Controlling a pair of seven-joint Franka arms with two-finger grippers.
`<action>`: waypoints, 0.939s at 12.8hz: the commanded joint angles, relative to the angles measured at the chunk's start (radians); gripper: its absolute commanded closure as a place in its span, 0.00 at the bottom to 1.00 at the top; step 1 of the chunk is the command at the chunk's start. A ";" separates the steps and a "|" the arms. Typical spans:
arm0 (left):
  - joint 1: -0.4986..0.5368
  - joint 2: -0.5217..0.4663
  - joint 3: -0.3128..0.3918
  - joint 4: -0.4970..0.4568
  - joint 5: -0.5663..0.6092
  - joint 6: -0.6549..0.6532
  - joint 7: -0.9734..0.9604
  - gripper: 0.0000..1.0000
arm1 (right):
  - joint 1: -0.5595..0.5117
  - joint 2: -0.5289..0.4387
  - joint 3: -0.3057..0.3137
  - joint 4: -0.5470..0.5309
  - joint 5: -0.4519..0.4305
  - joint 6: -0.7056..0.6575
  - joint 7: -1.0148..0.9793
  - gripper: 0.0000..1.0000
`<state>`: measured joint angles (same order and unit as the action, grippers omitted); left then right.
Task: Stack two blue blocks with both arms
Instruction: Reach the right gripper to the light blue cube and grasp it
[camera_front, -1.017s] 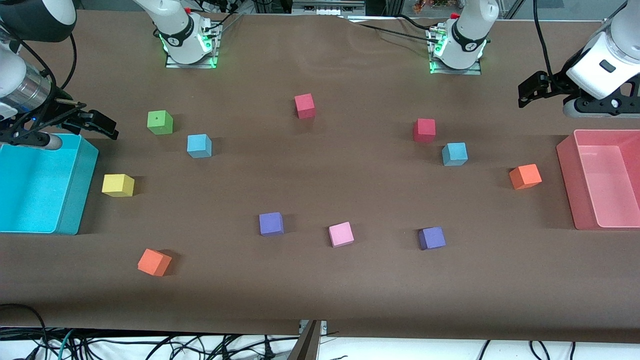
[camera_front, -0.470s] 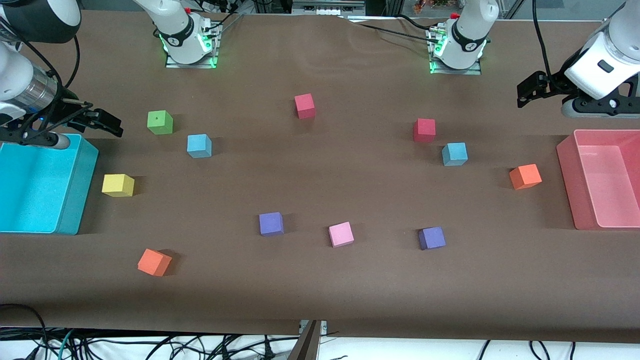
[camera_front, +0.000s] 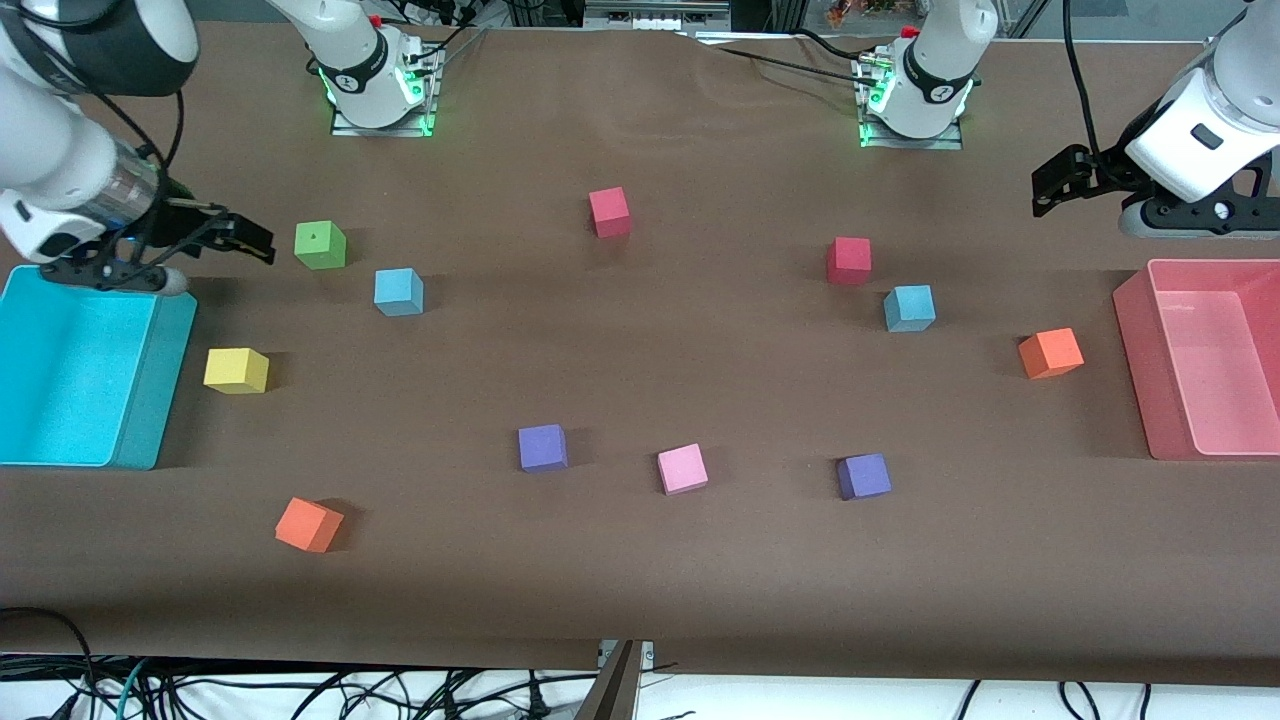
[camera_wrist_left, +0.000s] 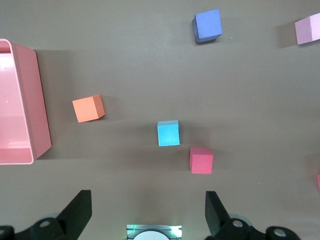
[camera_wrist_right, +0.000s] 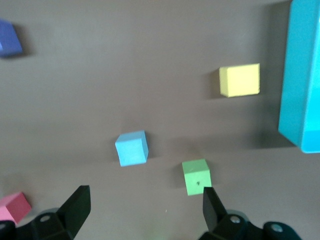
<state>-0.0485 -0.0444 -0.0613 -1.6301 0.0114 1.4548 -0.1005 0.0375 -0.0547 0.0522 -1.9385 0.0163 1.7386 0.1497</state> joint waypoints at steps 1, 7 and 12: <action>0.006 0.017 -0.006 0.030 0.035 -0.021 0.018 0.00 | -0.008 -0.065 0.032 -0.135 0.002 0.039 -0.007 0.01; 0.001 0.006 -0.015 0.026 0.036 -0.021 0.007 0.00 | -0.004 -0.056 0.124 -0.443 0.007 0.396 0.005 0.01; 0.002 -0.011 -0.019 0.012 0.036 -0.016 0.007 0.00 | 0.022 0.113 0.126 -0.533 0.004 0.689 -0.005 0.01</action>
<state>-0.0486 -0.0462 -0.0697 -1.6292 0.0114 1.4537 -0.1005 0.0462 0.0056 0.1749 -2.4502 0.0164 2.3459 0.1519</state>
